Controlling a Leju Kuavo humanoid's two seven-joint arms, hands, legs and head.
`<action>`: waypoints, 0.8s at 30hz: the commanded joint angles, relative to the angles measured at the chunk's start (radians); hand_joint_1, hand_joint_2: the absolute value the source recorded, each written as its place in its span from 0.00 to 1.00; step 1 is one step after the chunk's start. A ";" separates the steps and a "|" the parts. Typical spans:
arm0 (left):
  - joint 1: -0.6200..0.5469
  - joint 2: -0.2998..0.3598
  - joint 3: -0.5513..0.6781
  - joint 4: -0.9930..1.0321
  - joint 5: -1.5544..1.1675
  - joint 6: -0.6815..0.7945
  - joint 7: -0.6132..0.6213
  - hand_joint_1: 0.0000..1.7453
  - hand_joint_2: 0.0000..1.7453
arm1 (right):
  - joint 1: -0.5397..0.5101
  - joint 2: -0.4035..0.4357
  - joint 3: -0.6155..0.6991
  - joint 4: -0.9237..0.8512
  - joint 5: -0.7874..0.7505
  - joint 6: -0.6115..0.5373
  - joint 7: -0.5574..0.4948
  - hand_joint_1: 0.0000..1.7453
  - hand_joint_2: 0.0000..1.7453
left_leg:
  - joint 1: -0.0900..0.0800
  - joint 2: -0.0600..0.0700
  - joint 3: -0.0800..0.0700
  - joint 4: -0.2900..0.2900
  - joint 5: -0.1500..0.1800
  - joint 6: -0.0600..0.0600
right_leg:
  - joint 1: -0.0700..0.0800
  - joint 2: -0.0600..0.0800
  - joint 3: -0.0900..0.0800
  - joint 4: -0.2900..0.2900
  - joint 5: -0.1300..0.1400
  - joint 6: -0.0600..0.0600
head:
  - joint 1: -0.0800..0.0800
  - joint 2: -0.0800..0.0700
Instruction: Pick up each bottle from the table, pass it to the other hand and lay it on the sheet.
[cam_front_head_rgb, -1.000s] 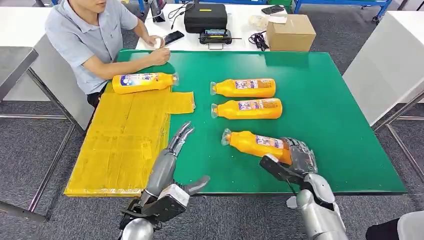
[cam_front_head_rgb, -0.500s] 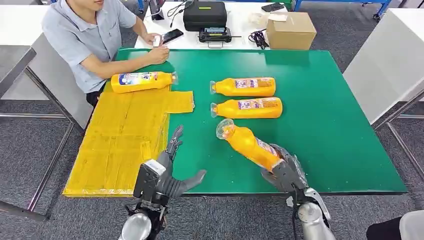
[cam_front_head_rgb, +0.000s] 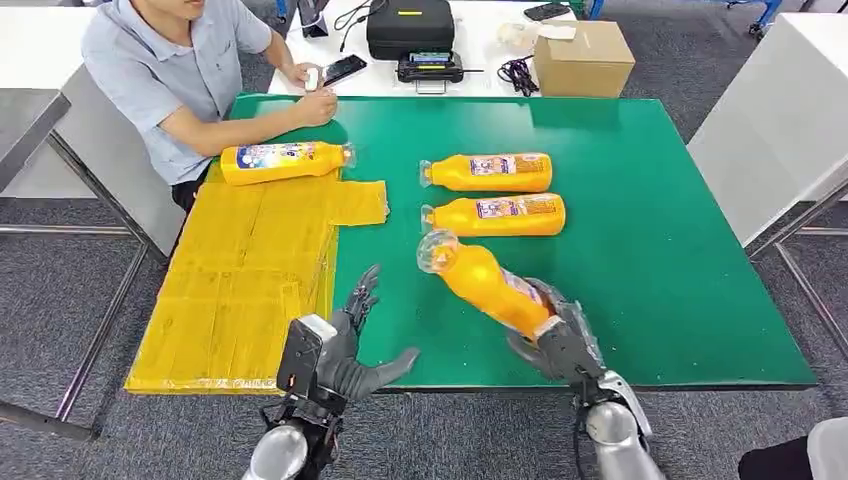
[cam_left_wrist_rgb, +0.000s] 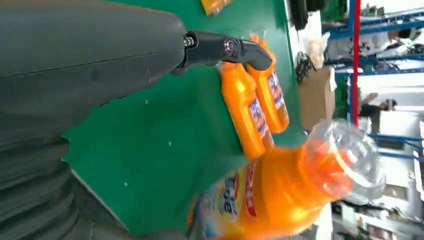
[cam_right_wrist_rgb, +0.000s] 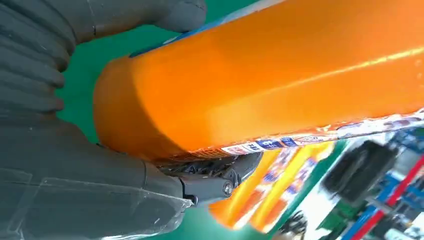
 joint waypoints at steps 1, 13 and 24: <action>-0.086 -0.038 -0.034 0.166 -0.011 -0.047 -0.036 0.00 1.00 | -0.065 0.005 0.131 0.082 -0.015 -0.009 -0.008 1.00 1.00 | 0.000 0.001 0.001 0.000 0.000 -0.001 | 0.000 0.000 0.001 0.000 0.000 -0.001 | 0.000 0.000; -0.163 -0.038 -0.042 0.188 0.124 0.016 -0.076 0.00 1.00 | -0.137 0.021 0.246 0.194 0.037 -0.058 -0.015 1.00 1.00 | 0.001 0.002 0.002 0.000 -0.001 -0.002 | 0.001 0.001 0.002 0.000 -0.001 -0.003 | 0.000 0.000; -0.195 -0.038 -0.052 0.213 0.256 0.046 -0.099 0.00 1.00 | -0.167 0.059 0.273 0.230 0.033 -0.085 -0.023 1.00 1.00 | 0.001 0.000 0.001 0.000 -0.001 -0.002 | 0.001 0.000 0.002 0.000 -0.001 -0.002 | 0.001 0.000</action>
